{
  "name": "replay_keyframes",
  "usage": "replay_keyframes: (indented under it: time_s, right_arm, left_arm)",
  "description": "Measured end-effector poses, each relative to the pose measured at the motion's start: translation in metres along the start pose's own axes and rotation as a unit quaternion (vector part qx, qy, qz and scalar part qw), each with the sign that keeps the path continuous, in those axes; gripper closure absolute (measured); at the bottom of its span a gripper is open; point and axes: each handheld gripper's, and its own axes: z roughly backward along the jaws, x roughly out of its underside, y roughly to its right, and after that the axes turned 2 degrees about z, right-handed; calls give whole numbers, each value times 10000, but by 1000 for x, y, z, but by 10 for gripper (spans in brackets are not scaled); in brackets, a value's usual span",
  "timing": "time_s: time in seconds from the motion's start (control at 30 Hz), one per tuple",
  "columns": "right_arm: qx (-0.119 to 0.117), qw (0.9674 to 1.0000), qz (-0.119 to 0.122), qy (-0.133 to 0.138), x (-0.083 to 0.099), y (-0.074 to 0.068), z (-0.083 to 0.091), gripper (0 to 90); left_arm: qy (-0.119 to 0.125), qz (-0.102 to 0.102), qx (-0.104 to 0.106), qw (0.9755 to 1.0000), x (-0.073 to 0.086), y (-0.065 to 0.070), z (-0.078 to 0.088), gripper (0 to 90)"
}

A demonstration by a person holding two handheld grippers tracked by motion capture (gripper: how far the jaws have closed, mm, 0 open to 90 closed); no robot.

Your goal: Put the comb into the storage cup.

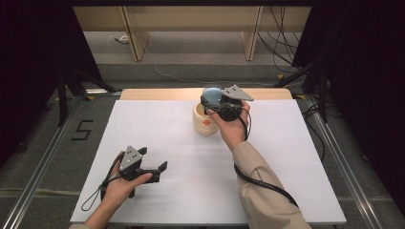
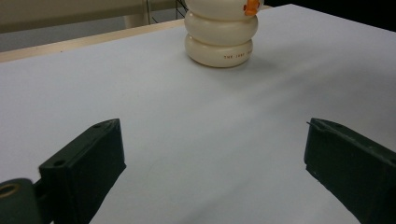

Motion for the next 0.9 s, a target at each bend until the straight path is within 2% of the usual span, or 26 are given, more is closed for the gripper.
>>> replay_keyframes:
  time_s: [0.4, 0.63, 0.9]
  right_arm:
    - [-6, 9999, -139, -39, 1, 4, -3, 114]
    - [-71, 9997, -224, -70, 0, 4, -3, 27]
    - [-162, 9997, -185, -31, -4, 3, 3, 4]
  left_arm:
    - [-3, -1, -1, 10000, 0, 0, 0, 45]
    - [-4, -4, 2, 10000, 0, 0, 0, 45]
    - [-18, -8, 1, 10000, 0, 0, 0, 45]
